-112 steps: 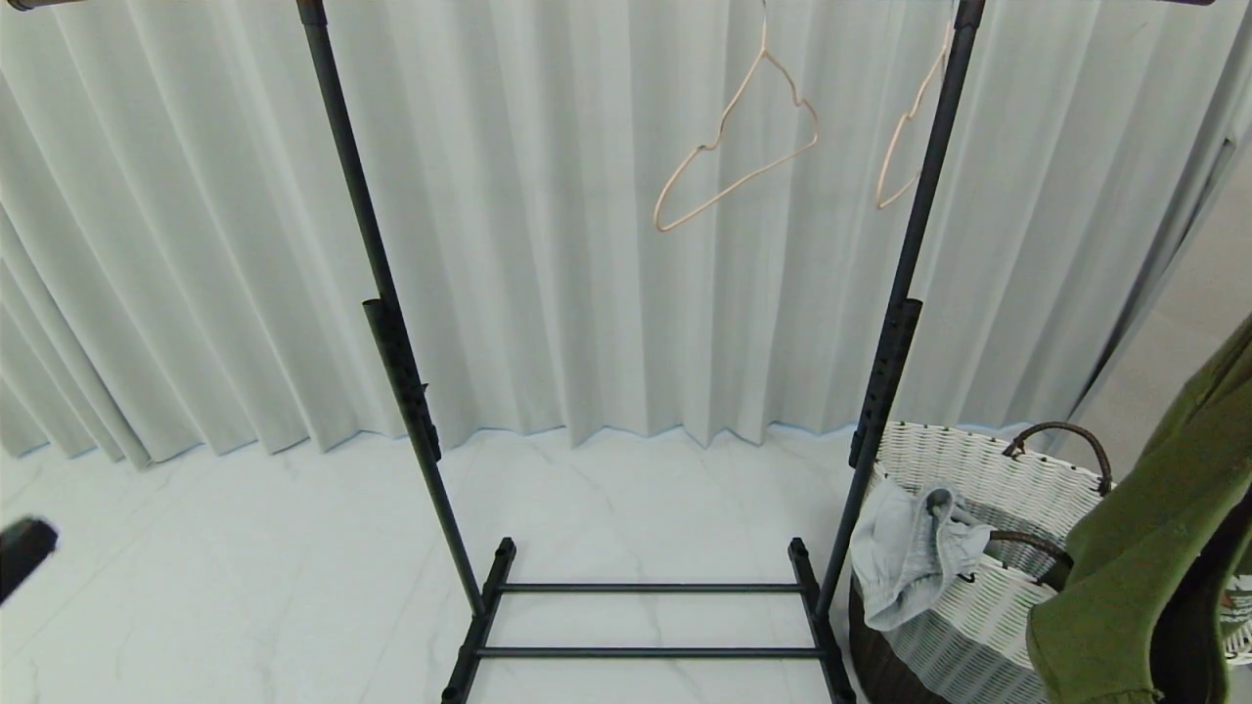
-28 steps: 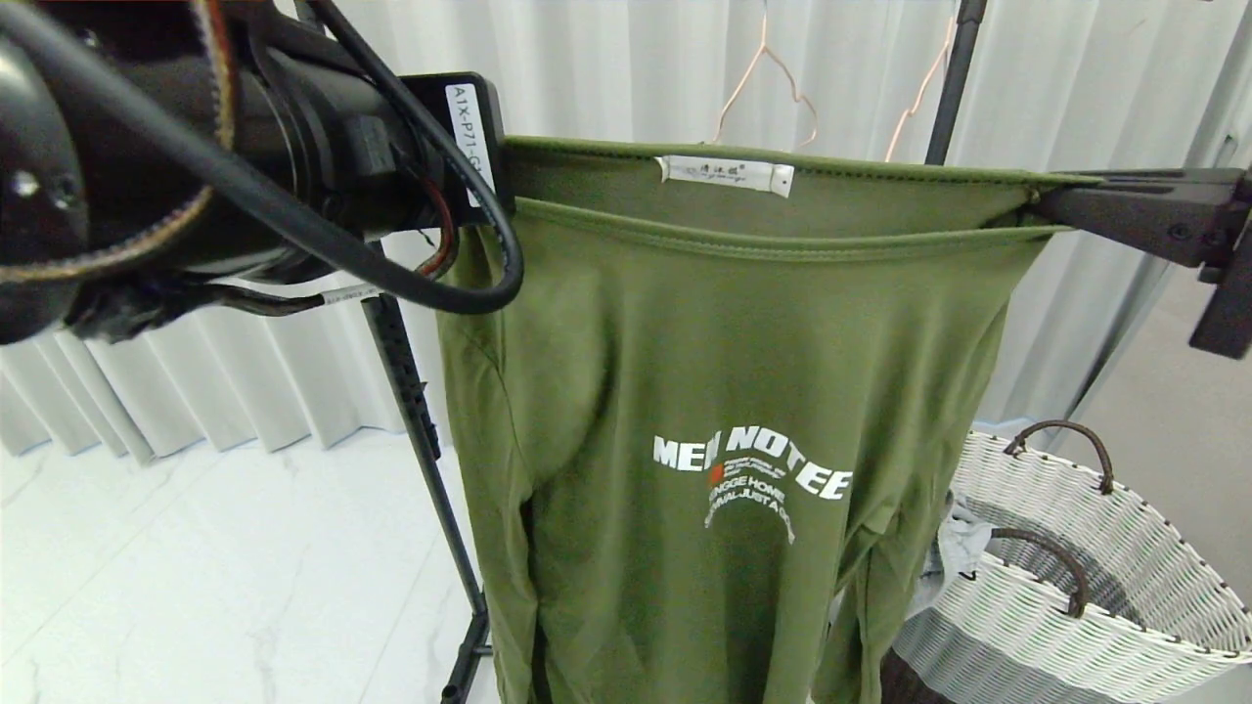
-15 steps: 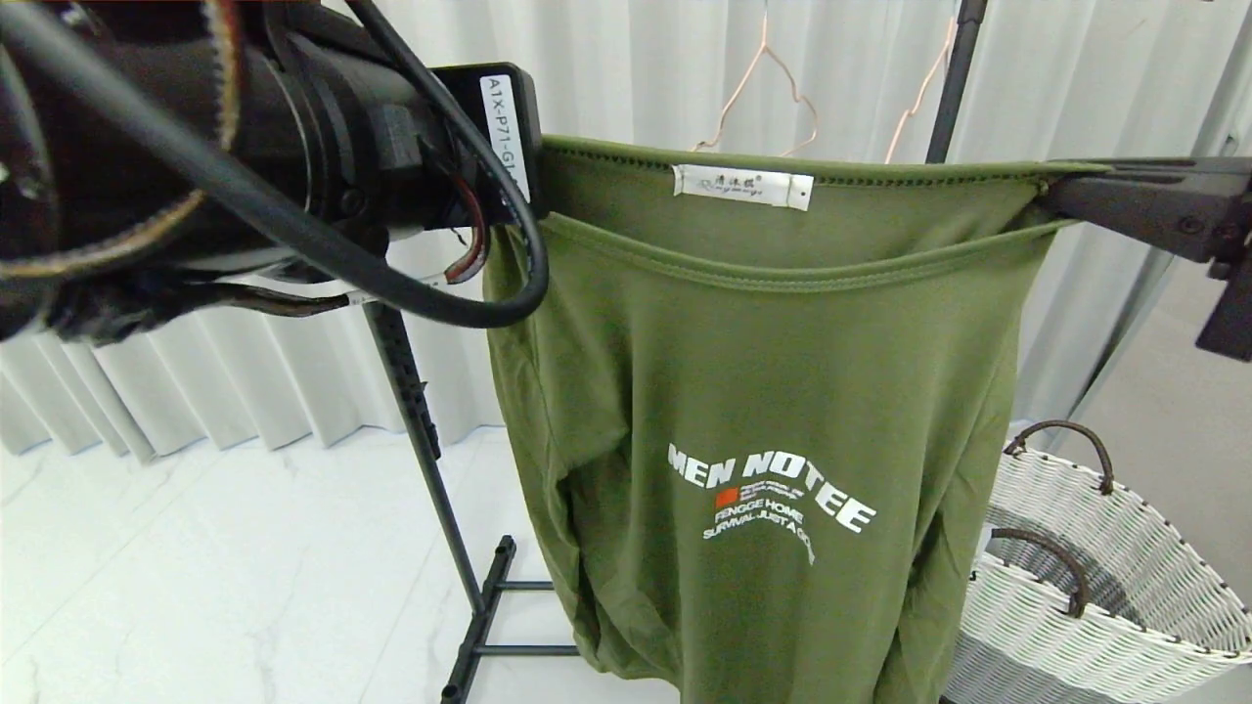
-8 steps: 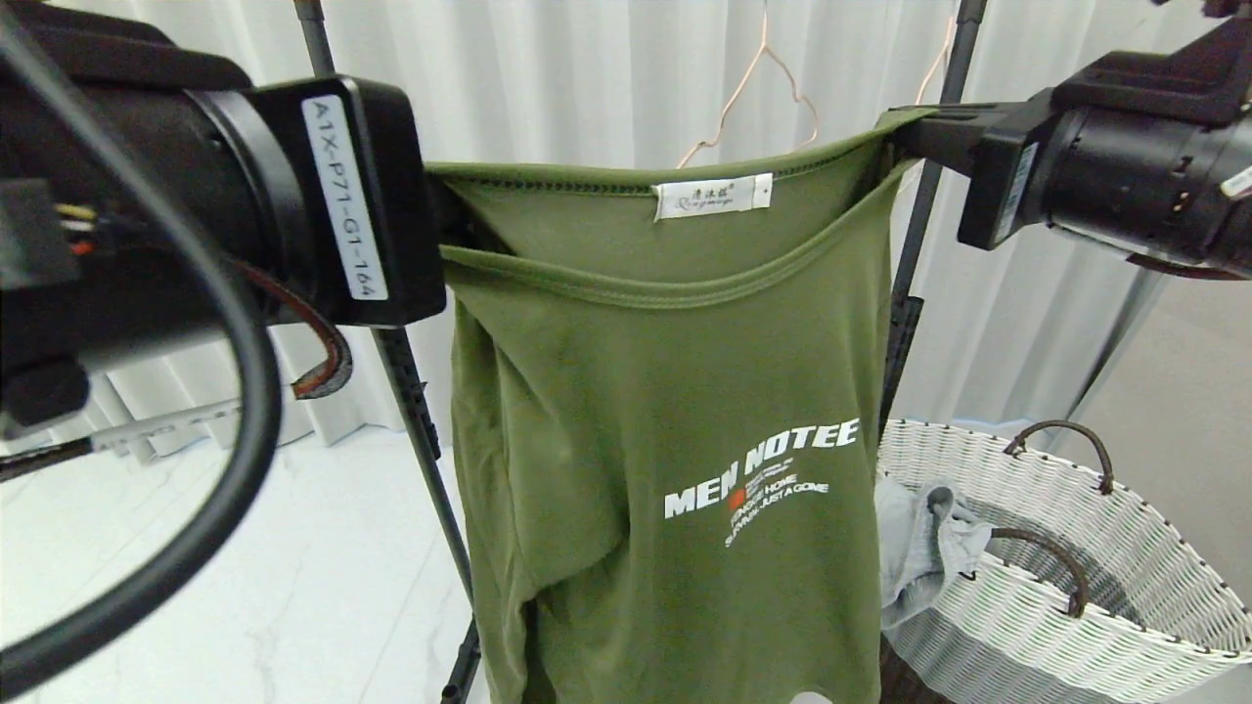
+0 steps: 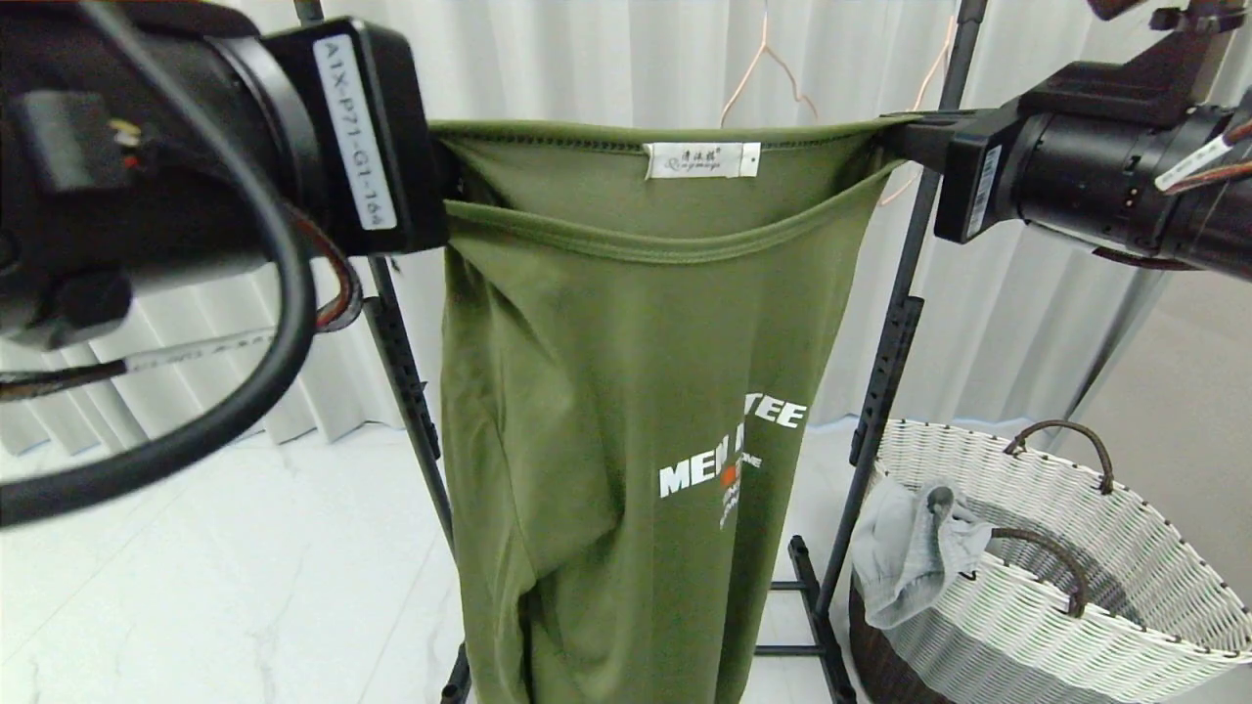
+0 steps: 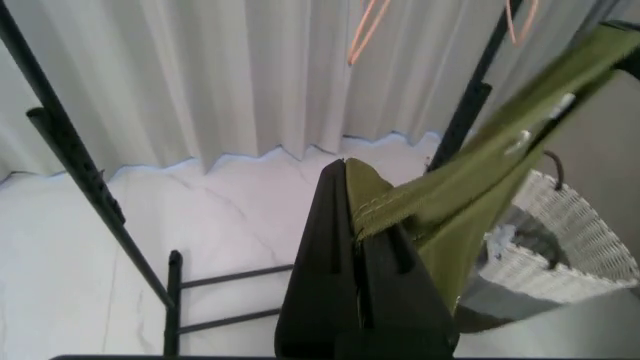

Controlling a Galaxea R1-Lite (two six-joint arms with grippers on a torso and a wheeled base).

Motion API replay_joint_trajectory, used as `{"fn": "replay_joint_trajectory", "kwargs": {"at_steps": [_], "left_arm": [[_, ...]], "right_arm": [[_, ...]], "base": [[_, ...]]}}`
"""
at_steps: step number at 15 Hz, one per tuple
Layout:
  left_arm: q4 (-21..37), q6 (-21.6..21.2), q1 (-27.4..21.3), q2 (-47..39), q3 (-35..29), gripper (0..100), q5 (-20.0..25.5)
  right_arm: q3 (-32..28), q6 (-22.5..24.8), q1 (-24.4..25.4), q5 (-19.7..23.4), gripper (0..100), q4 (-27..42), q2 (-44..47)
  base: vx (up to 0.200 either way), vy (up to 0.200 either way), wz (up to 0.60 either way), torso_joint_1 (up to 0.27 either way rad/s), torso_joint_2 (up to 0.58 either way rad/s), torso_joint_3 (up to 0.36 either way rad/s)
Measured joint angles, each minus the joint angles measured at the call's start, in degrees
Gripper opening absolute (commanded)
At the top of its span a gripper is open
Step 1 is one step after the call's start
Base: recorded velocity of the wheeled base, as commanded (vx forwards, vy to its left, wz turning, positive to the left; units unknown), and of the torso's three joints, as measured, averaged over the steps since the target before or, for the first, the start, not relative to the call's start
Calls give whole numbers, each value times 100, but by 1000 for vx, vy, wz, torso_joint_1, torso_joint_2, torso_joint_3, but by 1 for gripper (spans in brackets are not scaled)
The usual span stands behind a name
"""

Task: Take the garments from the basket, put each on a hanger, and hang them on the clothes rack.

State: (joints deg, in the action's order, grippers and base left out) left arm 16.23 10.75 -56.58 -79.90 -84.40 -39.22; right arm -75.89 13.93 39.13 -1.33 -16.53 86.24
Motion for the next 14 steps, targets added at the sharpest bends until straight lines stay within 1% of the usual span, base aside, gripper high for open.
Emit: {"fn": "replay_joint_trajectory", "kwargs": {"at_steps": [2, 4, 7, 14], "left_arm": [[-74, -22, 350, -434, -540, 0, 44], [-107, -16, 644, -887, -874, 0, 62], [-117, 2, 759, -1258, -973, 0, 63], [-117, -22, 766, -1396, -995, 0, 60]], "right_arm": [[87, 0, -127, -1, 0, 112, -162], [434, 0, -173, 5, 0, 208, -405], [935, 2, -143, 2, 0, 224, -730], [1064, -6, -61, 0, 0, 204, -909]], "base": [[0, 0, 0, 0, 0, 0], [0, 0, 0, 0, 0, 0], [0, 0, 0, 0, 0, 0], [0, 0, 0, 0, 0, 0]]}}
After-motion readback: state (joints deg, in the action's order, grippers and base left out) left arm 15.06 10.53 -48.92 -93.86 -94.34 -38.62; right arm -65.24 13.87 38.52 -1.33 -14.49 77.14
